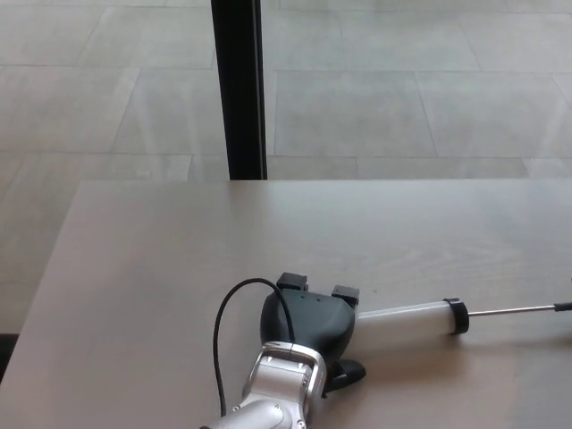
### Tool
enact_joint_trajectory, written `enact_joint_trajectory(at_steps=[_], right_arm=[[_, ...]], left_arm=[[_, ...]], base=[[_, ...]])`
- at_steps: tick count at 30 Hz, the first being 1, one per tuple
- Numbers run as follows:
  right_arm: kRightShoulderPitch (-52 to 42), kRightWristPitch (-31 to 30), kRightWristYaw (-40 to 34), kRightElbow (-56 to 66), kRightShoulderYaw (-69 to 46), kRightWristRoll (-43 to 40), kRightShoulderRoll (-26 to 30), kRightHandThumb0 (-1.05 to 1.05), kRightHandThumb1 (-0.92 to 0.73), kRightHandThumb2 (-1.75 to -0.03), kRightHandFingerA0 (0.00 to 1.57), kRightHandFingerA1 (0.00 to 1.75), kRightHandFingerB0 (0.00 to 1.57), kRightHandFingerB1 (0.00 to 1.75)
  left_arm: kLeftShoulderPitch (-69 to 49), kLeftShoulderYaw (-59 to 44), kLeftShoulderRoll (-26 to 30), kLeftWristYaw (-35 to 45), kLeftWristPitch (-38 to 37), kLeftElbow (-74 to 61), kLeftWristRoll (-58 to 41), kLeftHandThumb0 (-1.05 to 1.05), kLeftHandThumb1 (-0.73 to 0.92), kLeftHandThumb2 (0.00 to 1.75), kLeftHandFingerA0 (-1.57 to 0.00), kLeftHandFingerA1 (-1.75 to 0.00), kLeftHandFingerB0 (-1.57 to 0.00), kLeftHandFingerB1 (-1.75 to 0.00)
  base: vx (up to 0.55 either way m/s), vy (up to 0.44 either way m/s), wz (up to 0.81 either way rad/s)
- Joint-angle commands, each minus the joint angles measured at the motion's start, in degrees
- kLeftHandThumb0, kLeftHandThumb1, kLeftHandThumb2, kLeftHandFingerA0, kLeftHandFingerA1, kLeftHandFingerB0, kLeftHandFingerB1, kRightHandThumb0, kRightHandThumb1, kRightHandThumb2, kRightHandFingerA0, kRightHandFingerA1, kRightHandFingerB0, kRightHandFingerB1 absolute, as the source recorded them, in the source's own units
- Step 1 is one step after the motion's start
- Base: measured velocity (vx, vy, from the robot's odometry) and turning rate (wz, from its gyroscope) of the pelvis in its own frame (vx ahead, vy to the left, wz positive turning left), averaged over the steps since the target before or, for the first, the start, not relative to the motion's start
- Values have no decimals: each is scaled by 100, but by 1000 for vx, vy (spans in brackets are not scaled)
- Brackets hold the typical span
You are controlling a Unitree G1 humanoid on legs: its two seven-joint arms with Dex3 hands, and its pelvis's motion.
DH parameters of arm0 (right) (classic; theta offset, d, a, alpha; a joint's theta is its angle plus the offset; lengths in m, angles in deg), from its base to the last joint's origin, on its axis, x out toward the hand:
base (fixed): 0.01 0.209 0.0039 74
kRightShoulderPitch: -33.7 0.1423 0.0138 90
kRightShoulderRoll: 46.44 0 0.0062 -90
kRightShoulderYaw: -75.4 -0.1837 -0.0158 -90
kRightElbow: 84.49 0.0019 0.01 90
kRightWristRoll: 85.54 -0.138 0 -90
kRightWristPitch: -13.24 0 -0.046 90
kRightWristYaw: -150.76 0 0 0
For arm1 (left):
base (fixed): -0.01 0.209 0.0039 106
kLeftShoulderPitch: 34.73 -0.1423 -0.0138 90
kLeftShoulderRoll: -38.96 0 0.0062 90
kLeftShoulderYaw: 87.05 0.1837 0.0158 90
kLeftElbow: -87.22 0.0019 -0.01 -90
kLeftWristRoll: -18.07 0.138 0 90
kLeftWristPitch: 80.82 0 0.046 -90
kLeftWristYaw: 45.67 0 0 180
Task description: The robot uses its left hand to lift the air pump kept on the middle of the desk and use the right hand to compress the handle
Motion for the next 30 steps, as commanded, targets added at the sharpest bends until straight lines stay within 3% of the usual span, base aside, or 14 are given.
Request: enact_joint_trajectory(at_steps=[1,9,10,11,17,18,19,22,23,25,27,28,29,30], right_arm=[[37,1,20,105,-21,42,-22,-58,-80,-64,38,58,37,40],[109,-48,-42,96,52,142,-25,-62,-74,-68,37,57,33,40],[108,-31,-24,90,58,141,-22,-62,-74,-68,37,58,33,40],[121,-15,-18,64,71,154,-19,-58,-81,-64,39,59,37,39],[106,42,6,-3,163,239,-17,-59,-81,-64,38,58,36,39],[114,26,1,-32,175,257,-12,-58,-81,-64,39,55,35,39],[122,30,3,-60,166,245,-21,-60,-75,-67,37,56,33,40],[29,29,17,14,165,233,-68,-54,-63,-102,38,65,25,52],[16,50,29,8,174,249,-65,-60,-74,-68,37,58,34,40],[20,33,34,21,168,249,-61,-61,-74,-68,37,58,33,40],[25,43,24,18,169,274,-48,-53,-62,-102,39,65,25,52],[14,71,69,-21,157,261,-29,-56,-81,-64,38,60,37,39],[9,58,83,-9,150,249,-25,-59,-74,-67,37,60,35,40],[3,57,91,-10,146,247,-24,-57,-81,-64,38,63,37,39]], left_arm=[[5,-154,-279,159,230,273,270,-82,69,105,-5,-47,-12,-50],[-99,-807,-753,-643,-285,482,181,-78,67,103,-5,-52,-19,-52],[-116,-892,-800,-712,-341,497,166,-78,87,66,-6,-50,-26,-41],[-87,-923,-834,-749,-359,540,198,-78,68,103,-5,-53,-19,-51],[-43,-1189,-936,-930,-538,620,171,-76,67,98,-11,-55,-18,-50],[-8,-1238,-941,-987,-622,652,167,-73,85,65,-13,-51,-24,-41],[57,-1218,-950,-1030,-634,740,235,-76,69,98,-14,-56,-18,-49],[-33,-1267,-956,-1055,-721,717,206,-76,68,99,-12,-57,-19,-51],[-15,-1246,-946,-1000,-722,722,230,-75,67,99,-12,-56,-22,-51],[-1,-1216,-933,-903,-701,719,264,-74,67,99,-12,-55,-22,-51],[-46,-1154,-905,-945,-714,754,332,-74,65,98,-14,-57,-27,-53],[-65,-1092,-849,-812,-687,773,365,-75,66,99,-9,-57,-25,-54],[-85,-1096,-827,-768,-676,773,358,-75,67,102,-4,-54,-23,-54],[-107,-1106,-822,-787,-684,796,356,-75,83,65,-4,-54,-28,-46]], base=[[0,0,0],[0,0,0],[0,0,0],[0,0,0],[0,0,0],[0,0,0],[0,0,0],[0,0,0],[0,0,0],[0,0,0],[0,0,0],[0,0,0],[0,0,0],[0,0,0]])
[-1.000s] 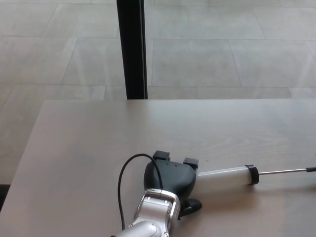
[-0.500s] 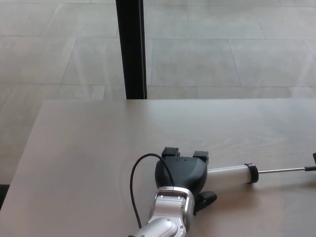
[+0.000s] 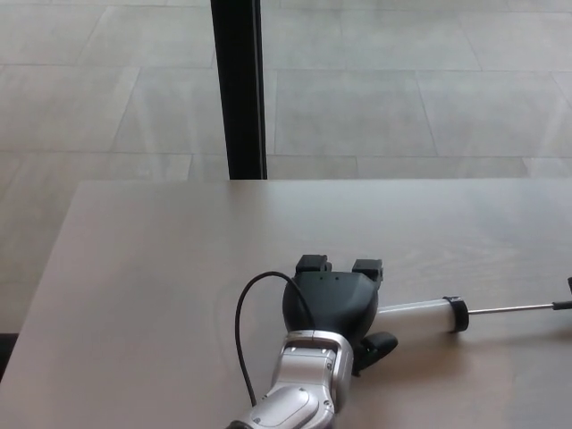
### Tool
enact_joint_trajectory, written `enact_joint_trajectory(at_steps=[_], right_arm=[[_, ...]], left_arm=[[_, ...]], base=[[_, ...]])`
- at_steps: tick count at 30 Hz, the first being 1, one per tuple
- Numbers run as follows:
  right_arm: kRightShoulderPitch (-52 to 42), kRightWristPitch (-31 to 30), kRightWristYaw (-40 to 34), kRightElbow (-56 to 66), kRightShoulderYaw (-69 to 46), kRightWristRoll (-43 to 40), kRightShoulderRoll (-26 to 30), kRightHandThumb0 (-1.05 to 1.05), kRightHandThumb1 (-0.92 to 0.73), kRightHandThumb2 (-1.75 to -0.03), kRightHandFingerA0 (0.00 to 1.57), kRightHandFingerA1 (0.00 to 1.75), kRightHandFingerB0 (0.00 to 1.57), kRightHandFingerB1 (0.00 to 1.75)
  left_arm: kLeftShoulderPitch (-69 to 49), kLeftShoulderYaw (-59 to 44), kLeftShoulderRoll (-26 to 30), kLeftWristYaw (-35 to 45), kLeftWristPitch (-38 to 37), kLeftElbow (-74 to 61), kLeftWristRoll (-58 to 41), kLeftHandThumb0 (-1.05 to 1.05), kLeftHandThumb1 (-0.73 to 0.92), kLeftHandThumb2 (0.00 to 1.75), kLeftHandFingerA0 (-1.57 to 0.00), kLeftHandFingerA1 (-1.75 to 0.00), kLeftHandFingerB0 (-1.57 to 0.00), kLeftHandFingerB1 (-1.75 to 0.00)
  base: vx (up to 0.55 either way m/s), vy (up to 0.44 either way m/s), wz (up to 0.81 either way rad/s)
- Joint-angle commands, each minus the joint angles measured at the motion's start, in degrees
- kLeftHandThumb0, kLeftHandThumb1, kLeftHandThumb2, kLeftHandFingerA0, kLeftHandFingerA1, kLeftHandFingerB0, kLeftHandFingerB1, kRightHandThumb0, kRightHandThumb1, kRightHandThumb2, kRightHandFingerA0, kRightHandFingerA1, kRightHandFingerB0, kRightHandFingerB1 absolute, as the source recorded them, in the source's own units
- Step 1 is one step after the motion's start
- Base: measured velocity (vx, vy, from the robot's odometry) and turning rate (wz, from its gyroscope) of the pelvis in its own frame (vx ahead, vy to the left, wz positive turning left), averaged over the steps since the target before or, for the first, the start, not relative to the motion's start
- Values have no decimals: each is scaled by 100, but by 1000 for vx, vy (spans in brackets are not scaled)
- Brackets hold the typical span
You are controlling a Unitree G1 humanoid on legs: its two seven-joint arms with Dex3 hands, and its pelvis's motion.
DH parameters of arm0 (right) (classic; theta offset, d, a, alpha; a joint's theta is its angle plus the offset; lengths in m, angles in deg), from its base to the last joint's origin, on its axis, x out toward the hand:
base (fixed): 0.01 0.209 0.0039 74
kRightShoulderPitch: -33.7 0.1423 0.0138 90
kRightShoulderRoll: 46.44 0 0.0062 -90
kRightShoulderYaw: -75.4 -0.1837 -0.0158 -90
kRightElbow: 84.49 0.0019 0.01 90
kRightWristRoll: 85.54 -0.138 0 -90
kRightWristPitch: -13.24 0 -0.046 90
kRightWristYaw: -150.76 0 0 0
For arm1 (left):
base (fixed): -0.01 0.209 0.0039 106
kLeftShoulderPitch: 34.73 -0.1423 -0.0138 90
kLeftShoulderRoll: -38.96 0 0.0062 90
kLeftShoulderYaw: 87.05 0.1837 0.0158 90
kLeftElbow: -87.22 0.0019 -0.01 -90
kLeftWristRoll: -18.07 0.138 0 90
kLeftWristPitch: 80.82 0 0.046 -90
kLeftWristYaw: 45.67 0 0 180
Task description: The robot uses its left hand to lift the air pump kept on the middle of the desk and use the right hand to compress the handle
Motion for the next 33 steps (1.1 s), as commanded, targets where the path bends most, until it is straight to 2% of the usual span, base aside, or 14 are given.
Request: enact_joint_trajectory(at_steps=[1,2,9,10,12,13,14,15,16,24,27,31,32,33], right_arm=[[-52,67,70,-5,-38,56,10,-57,-81,-64,38,63,37,39],[-43,-35,92,-2,-71,11,27,-58,-80,-64,37,66,37,39],[18,-133,133,50,-58,20,35,-57,-80,-64,35,61,29,37],[25,-147,146,52,-47,14,21,-58,-80,-64,35,63,28,37],[35,-146,148,54,-2,70,41,-58,-80,-64,35,60,29,36],[34,-160,169,72,7,67,49,-58,-81,-64,34,61,29,36],[20,-186,176,100,22,88,74,-57,-81,-64,35,61,29,36],[26,-198,182,111,27,93,80,-57,-81,-64,35,61,29,36],[32,-221,187,108,17,84,85,-56,-81,-64,35,60,28,36],[67,-287,187,170,-11,95,112,-56,-80,-64,35,64,28,37],[75,-319,176,179,2,124,103,-55,-80,-64,35,58,29,36],[64,-338,199,220,10,141,94,-55,-80,-64,35,57,29,36],[70,-370,178,238,8,149,85,-55,-80,-64,36,56,30,36],[79,-372,183,239,-2,143,84,-55,-79,-63,36,59,30,37]], left_arm=[[-92,51,94,19,-113,115,188,-75,83,65,-4,-54,-28,-46],[-73,68,76,100,-16,226,203,-76,67,102,-4,-53,-23,-55],[90,339,5,356,53,474,407,-80,65,102,-6,-55,-18,-51],[96,426,-5,479,92,464,446,-80,83,64,-7,-57,-23,-41],[165,572,-36,633,56,573,500,-79,82,66,-5,-54,-18,-40],[206,621,-62,748,71,641,509,-38,47,108,-9,-58,0,-50],[159,568,-101,757,84,623,431,-78,60,95,-8,-58,-10,-47],[159,563,-107,761,95,617,434,-78,60,95,-8,-58,-10,-47],[170,530,-134,788,97,662,399,-75,77,63,-13,-59,-18,-37],[333,121,-414,615,-103,719,217,-69,78,63,-21,-63,-17,-36],[315,-33,-550,417,-224,598,179,-66,81,64,-31,-71,-27,-41],[182,-260,-655,255,-372,443,67,-60,78,63,-46,-77,-29,-43],[137,-355,-658,197,-575,437,-48,-56,74,66,-80,-144,-23,-47],[115,-476,-715,185,-638,475,-161,-53,74,64,-94,-143,-20,-46]], base=[[0,0,0],[0,0,0],[0,0,0],[0,0,0],[0,0,0],[0,0,0],[0,0,0],[0,0,0],[0,0,0],[0,0,0],[0,0,0],[0,0,0],[0,0,0],[0,0,0]])
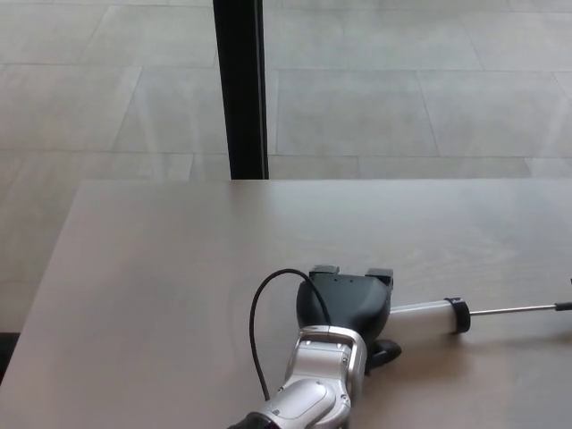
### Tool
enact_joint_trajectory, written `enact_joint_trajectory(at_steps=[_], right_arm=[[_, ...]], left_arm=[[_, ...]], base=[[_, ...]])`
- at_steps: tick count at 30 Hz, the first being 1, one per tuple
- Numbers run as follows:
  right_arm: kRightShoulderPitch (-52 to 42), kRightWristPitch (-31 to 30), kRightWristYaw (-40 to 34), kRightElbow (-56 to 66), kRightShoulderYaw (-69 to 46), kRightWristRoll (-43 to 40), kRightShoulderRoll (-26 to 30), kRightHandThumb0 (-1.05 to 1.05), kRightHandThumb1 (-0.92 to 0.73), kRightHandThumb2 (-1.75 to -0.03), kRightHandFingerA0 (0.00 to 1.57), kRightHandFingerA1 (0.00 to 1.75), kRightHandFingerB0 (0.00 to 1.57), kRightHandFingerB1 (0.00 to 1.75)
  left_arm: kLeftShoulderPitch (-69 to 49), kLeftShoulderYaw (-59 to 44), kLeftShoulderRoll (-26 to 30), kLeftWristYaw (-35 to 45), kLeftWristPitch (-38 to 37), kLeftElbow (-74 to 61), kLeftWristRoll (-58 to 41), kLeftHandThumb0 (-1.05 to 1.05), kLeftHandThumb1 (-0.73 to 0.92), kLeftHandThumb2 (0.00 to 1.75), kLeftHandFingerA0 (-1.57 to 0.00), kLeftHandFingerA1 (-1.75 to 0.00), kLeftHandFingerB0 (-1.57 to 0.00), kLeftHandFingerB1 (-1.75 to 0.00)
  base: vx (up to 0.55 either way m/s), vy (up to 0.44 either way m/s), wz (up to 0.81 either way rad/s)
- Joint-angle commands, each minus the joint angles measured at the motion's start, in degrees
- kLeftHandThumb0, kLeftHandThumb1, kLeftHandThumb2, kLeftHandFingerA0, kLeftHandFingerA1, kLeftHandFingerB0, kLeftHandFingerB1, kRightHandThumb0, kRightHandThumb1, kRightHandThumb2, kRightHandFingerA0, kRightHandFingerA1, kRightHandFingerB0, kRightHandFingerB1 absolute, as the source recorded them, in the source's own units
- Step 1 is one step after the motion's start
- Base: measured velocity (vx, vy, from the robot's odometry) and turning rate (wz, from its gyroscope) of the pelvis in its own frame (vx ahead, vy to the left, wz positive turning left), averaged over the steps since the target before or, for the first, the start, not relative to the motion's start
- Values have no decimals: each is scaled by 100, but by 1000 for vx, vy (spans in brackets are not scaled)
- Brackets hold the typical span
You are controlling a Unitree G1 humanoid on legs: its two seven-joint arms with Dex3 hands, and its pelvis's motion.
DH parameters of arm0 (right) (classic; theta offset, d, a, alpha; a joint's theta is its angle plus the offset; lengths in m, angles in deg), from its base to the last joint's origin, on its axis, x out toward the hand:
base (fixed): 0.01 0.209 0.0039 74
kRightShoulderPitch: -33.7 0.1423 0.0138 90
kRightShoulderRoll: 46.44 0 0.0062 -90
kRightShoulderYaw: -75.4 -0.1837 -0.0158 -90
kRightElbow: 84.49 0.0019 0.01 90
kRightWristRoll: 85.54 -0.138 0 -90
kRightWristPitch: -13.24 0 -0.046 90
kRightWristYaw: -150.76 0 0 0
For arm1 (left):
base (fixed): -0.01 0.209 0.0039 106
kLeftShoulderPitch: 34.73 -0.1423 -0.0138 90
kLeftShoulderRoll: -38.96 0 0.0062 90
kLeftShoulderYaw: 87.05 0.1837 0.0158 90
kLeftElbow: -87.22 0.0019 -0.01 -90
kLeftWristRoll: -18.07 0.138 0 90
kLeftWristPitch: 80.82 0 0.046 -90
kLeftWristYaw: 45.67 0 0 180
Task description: The robot uses its left hand to lift the air pump kept on the middle of the desk and use the right hand to compress the handle
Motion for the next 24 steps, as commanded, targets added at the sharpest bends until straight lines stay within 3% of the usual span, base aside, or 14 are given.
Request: enact_joint_trajectory(at_steps=[1,5,7,9,10,11,13,16,17,18,20,22,23,24], right_arm=[[76,-136,8,71,-18,66,79,-54,-80,-64,36,59,30,37],[100,-108,-31,51,-19,108,72,-53,-80,-64,37,60,32,37],[104,-106,-24,68,-11,129,83,-53,-80,-64,36,60,32,37],[107,-111,-22,76,-9,139,76,-53,-80,-64,36,60,32,37],[115,-80,-19,50,-21,137,69,-52,-80,-64,36,61,31,37],[115,-80,-29,54,-18,150,63,-52,-80,-64,36,62,31,37],[119,-87,-45,55,-22,169,58,-52,-80,-64,38,62,33,37],[152,-13,-13,-8,12,227,81,-53,-80,-64,38,64,33,37],[144,1,5,5,-9,207,86,-54,-80,-64,37,65,33,37],[133,-1,4,11,-32,194,81,-55,-80,-64,36,65,33,37],[147,-51,-27,34,-67,174,69,-53,-81,-64,36,63,32,37],[135,-45,-9,66,-100,152,80,-51,-82,-64,35,64,31,37],[103,-52,-6,79,-89,183,98,-51,-83,-65,34,64,31,37],[96,19,-10,48,-71,232,114,-51,-84,-65,35,62,32,37]], left_arm=[[-134,-339,-389,-208,-493,20,-427,-53,73,65,-93,-147,-20,-47],[-112,-442,-536,-352,-536,287,-458,-45,67,64,-77,-155,-34,-66],[-61,-407,-586,-354,-530,436,-438,-28,72,65,-74,-156,-36,-62],[-43,-407,-593,-374,-546,486,-440,-28,72,65,-74,-156,-36,-62],[63,-189,-579,-168,-458,612,-274,-18,75,65,-73,-161,-29,-47],[15,-188,-578,-264,-553,609,-300,-13,72,65,-76,-168,-31,-46],[22,-84,-563,-210,-560,637,-251,-17,73,72,-72,-174,-62,-98],[101,76,-532,-78,-466,697,-160,-19,74,69,-72,-174,-68,-95],[92,142,-496,20,-423,695,-133,-16,75,64,-73,-171,-61,-80],[46,223,-448,-33,-442,700,-88,-18,77,66,-82,-164,-60,-80],[79,402,-341,56,-427,755,17,-18,66,64,-73,-159,-60,-69],[162,560,-304,151,-361,877,115,-18,64,62,-74,-158,-59,-71],[190,654,-286,215,-264,933,183,-21,65,58,-73,-167,-63,-80],[234,722,-263,250,-198,963,238,-17,65,57,-76,-165,-60,-74]], base=[[0,0,0],[0,0,0],[0,0,0],[0,0,0],[0,0,0],[0,0,0],[0,0,0],[0,0,0],[0,0,0],[0,0,0],[0,0,0],[0,0,0],[0,0,0],[0,0,0]])
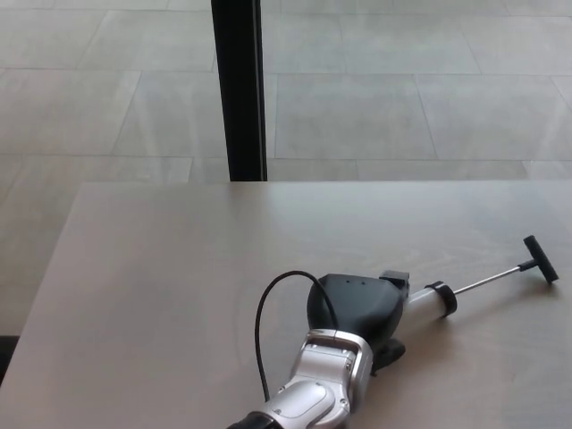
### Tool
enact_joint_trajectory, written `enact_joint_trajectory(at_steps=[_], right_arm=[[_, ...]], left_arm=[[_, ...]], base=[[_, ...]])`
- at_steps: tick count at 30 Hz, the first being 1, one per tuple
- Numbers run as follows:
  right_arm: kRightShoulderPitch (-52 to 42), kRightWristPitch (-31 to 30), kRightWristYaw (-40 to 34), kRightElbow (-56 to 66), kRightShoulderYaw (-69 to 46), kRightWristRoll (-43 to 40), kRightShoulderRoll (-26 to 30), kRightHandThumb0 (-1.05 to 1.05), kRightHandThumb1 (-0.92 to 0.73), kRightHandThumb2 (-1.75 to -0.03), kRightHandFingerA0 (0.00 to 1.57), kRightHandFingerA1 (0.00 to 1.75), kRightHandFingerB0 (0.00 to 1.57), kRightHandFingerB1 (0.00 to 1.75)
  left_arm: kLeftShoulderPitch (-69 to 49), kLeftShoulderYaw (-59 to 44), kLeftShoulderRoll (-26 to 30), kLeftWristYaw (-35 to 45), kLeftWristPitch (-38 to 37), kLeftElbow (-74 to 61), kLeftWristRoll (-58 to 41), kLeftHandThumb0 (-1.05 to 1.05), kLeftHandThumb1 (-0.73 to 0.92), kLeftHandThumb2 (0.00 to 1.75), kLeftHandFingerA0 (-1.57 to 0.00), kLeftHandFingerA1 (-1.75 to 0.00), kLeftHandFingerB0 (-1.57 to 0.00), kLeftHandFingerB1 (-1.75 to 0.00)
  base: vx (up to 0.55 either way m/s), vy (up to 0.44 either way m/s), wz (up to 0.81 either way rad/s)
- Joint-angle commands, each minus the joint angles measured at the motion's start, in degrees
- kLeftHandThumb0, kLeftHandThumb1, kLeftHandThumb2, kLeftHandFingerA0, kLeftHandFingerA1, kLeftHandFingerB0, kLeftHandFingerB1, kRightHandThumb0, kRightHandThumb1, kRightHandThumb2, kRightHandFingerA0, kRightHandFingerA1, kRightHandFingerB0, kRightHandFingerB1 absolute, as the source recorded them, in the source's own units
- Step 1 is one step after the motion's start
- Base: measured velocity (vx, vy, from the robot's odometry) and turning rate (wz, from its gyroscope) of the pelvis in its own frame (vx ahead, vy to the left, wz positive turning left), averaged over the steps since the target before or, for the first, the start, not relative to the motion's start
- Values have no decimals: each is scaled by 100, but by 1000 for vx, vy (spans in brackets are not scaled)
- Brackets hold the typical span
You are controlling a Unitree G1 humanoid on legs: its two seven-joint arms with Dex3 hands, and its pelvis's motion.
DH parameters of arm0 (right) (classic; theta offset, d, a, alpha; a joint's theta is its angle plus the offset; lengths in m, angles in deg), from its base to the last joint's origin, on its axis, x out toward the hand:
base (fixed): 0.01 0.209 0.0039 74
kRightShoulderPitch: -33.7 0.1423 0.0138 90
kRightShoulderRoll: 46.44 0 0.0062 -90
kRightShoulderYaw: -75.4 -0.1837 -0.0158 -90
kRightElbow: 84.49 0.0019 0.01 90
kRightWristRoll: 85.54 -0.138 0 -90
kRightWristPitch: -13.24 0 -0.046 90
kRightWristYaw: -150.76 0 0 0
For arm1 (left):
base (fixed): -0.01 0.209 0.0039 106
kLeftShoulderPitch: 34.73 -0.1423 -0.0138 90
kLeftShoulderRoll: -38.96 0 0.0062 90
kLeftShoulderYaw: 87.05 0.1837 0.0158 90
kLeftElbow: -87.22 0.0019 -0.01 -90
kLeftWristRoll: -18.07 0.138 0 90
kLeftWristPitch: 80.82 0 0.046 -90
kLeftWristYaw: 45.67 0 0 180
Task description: The robot uses its left hand to lift the air pump kept on the middle of the desk and use the right hand to compress the handle
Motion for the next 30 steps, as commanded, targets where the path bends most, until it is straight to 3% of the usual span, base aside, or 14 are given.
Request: enact_joint_trajectory(at_steps=[1,4,5,7,8,15,19,20,21,22,25,26,28,30], right_arm=[[-17,85,-17,18,-52,95,107,-52,-83,-64,35,65,32,37],[-14,115,-63,7,-47,133,82,-52,-83,-64,36,66,33,37],[3,123,-89,-29,-47,150,72,-53,-83,-64,36,66,34,37],[10,132,-109,-33,-39,167,43,-53,-83,-64,36,68,34,37],[4,143,-101,-33,-27,180,37,-52,-83,-64,36,67,33,37],[-15,97,-159,8,-87,156,-6,-48,-82,-64,40,70,37,38],[-12,110,-212,-24,-116,156,-33,-47,-82,-64,43,73,38,38],[-56,92,-234,37,-120,158,-54,-50,-66,-96,45,73,33,52],[-73,113,-244,56,-127,163,-65,-49,-66,-96,46,73,33,52],[-70,140,-267,25,-143,161,-89,-46,-82,-65,46,77,40,38],[-80,180,-243,0,-110,211,-53,-46,-82,-65,49,75,43,39],[-71,197,-220,-28,-118,205,-35,-47,-82,-65,50,71,44,40],[-25,228,-246,-83,-176,140,-93,-47,-82,-64,54,71,49,42],[-33,383,-223,-180,-122,180,-127,-48,-82,-64,55,73,51,44]], left_arm=[[63,340,-235,581,351,354,277,-22,66,63,-71,-170,-60,-81],[83,333,-274,615,526,409,261,-22,72,62,-81,-165,-61,-88],[154,536,-281,698,648,524,455,-26,69,63,-71,-169,-64,-90],[198,678,-266,831,778,569,547,-19,67,53,-77,-174,-63,-91],[270,776,-310,1029,913,709,605,-25,65,59,-68,-163,-59,-78],[329,1314,49,1451,930,883,968,-16,58,61,-75,-141,-62,-64],[168,1139,261,1044,815,846,842,-25,67,62,-72,-150,-63,-64],[30,997,391,717,624,814,735,-27,71,63,-75,-157,-68,-78],[14,961,458,727,571,779,717,-31,76,65,-74,-158,-63,-76],[-22,821,529,655,456,717,625,-32,78,65,-74,-160,-64,-81],[-116,529,663,478,262,513,526,-33,82,68,-75,-155,-60,-74],[-137,433,694,399,249,431,535,-34,83,70,-76,-153,-60,-76],[-359,101,957,-364,-340,78,440,-33,90,71,-85,-173,-70,-121],[-494,-61,1094,-694,-812,-110,358,-25,89,76,-82,-175,-74,-128]], base=[[0,0,0],[0,0,0],[0,0,0],[0,0,0],[0,0,0],[0,0,0],[0,0,0],[0,0,0],[0,0,0],[0,0,0],[0,0,0],[0,0,0],[0,0,0],[0,0,0]])
